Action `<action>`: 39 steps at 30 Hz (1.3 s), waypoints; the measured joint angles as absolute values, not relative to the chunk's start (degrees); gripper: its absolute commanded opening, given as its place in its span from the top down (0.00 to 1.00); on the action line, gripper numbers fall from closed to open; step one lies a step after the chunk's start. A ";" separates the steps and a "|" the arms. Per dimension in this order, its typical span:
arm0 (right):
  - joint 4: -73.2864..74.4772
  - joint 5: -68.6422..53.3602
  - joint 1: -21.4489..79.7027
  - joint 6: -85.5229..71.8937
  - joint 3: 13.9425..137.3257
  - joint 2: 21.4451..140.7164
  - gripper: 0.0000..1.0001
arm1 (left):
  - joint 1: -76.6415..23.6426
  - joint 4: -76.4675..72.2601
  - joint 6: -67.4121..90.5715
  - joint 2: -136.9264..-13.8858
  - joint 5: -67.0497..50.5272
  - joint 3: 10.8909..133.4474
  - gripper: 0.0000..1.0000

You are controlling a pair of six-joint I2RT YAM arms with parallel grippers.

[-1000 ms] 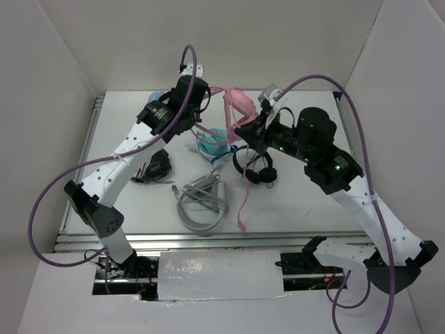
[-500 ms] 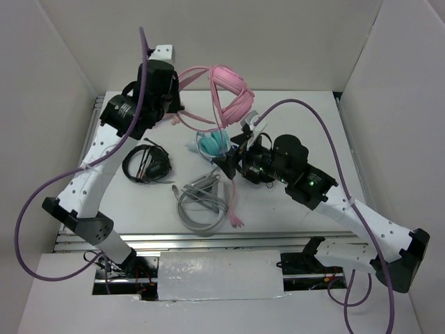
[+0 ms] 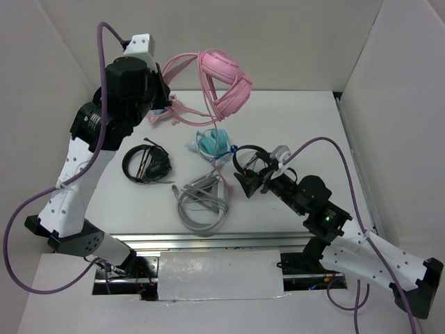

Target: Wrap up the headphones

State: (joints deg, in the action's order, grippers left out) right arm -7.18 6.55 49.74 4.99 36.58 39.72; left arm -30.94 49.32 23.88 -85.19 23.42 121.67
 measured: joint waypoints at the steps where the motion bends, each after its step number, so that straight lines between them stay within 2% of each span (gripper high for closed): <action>1: -9.26 6.68 49.71 5.72 34.24 38.94 0.00 | -30.94 49.28 23.86 -85.19 23.24 121.69 1.00; 5: -16.84 5.74 49.04 8.14 27.99 41.98 0.00 | -30.94 49.76 23.29 -85.67 22.50 123.46 1.00; 10: -22.83 1.54 47.42 8.64 27.66 52.53 0.00 | -30.94 49.21 22.76 -87.05 21.26 127.63 1.00; 21: -38.28 -5.28 43.88 8.67 35.59 71.92 0.00 | -30.92 48.14 22.68 -89.43 19.27 128.66 1.00; 23: -40.18 -6.57 43.05 7.97 37.89 74.41 0.04 | -30.92 48.14 22.68 -89.49 19.05 128.68 1.00; 26: -41.17 -8.64 42.44 6.46 41.52 78.02 0.32 | -30.92 48.18 22.68 -89.49 18.81 129.05 1.00; 27: -41.28 -9.28 42.22 5.76 42.85 79.40 0.47 | -30.92 48.23 22.68 -89.49 18.74 129.38 1.00; 29: -41.80 -10.46 41.98 4.27 44.07 81.23 0.59 | -30.92 48.23 22.70 -89.49 18.74 129.91 1.00; 30: -42.13 -11.27 41.74 3.60 44.18 81.89 0.71 | -30.92 48.21 22.68 -89.49 18.74 130.13 1.00; 32: -42.61 -12.95 41.04 2.46 44.16 82.65 0.83 | -30.92 48.05 22.68 -89.45 18.76 130.30 1.00; 33: -42.68 -13.69 40.60 2.00 44.16 82.78 1.00 | -30.92 48.03 22.68 -89.43 18.83 130.30 1.00; 39: -41.47 -9.67 41.67 1.13 43.42 77.41 1.00 | -30.92 47.00 22.65 -88.05 21.32 127.96 1.00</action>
